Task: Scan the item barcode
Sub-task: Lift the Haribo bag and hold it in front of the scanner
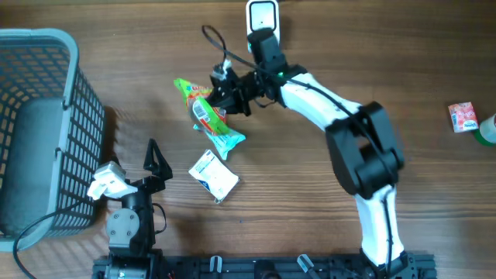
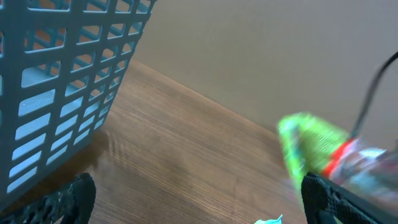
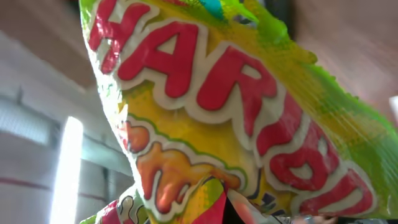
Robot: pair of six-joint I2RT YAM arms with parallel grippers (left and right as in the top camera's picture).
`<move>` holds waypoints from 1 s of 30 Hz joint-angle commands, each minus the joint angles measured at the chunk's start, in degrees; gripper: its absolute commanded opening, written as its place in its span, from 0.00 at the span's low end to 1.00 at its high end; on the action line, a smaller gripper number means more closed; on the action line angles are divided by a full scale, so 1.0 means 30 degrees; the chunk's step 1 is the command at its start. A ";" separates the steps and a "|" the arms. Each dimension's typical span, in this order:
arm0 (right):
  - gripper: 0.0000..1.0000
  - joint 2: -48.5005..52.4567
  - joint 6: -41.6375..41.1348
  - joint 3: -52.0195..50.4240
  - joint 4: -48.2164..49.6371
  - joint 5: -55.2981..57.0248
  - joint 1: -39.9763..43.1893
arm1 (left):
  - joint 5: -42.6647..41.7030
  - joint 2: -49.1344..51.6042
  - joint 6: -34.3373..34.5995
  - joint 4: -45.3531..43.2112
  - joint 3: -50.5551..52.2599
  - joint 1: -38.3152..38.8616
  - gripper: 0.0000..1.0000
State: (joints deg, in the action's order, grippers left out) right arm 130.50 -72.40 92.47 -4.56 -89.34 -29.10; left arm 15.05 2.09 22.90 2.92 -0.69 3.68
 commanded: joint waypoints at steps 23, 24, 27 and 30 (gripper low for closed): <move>0.05 -0.5625 -0.1530 0.0277 0.2448 0.5581 -0.1246 | -0.0087 -0.0066 0.0095 -0.0058 0.0117 -0.0087 1.00; 0.05 -0.5901 0.0233 0.0277 0.0248 0.8225 -0.1399 | -0.0087 -0.0066 0.0095 -0.0058 0.0117 -0.0087 1.00; 0.04 -0.6288 0.2645 0.0284 -0.7737 1.9030 -0.1610 | -0.0087 -0.0066 0.0095 -0.0058 0.0117 -0.0087 1.00; 0.04 -0.6404 0.3854 0.0284 -1.1803 2.3715 -0.1450 | -0.0087 -0.0066 0.0095 -0.0058 0.0117 -0.0087 1.00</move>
State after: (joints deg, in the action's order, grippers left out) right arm 111.48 -67.85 93.27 -36.23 -40.62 -34.28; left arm 15.05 2.07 22.90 2.92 -0.69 3.68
